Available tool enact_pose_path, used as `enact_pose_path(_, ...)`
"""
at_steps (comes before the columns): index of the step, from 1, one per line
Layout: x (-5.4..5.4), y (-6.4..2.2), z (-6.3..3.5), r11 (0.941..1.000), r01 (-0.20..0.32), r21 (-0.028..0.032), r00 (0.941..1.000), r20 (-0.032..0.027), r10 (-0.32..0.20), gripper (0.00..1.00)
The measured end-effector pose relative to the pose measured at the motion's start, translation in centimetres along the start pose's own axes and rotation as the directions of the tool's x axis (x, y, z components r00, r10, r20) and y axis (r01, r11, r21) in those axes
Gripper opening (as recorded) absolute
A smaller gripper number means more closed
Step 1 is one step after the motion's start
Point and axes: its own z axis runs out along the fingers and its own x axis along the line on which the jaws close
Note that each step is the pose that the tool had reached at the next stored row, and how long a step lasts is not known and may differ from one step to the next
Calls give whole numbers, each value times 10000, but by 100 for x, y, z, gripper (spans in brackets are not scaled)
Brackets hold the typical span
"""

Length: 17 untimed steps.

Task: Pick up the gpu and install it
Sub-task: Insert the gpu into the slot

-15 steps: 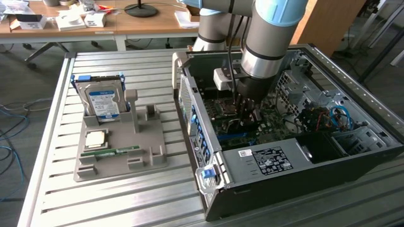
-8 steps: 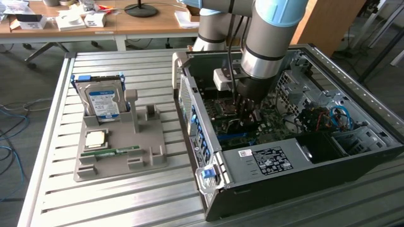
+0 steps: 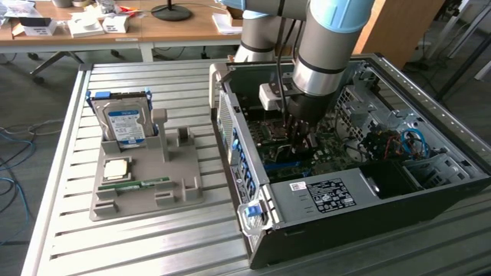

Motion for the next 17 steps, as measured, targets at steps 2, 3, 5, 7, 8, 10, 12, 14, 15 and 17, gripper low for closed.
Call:
enact_pose_path(2,0,0,1,10000,0,0,10000,-1,0,26)
enact_pose_path(3,0,0,1,10000,1,0,10000,0,-1,26)
enact_pose_path(5,-1,0,2,10000,0,1,10000,0,0,26)
enact_pose_path(7,-1,-1,9,10000,1,7,10000,3,-1,26)
enact_pose_path(8,-1,-1,8,10000,2,7,10000,1,-2,26)
enact_pose_path(10,0,-1,8,10000,1,7,10000,-1,-1,26)
enact_pose_path(12,0,0,10,10000,0,7,10000,-1,0,26)
enact_pose_path(14,0,0,12,10000,1,9,10000,0,-1,26)
enact_pose_path(15,-1,2,12,10000,0,9,10000,1,0,26)
enact_pose_path(17,-1,2,12,10000,0,9,10000,1,0,26)
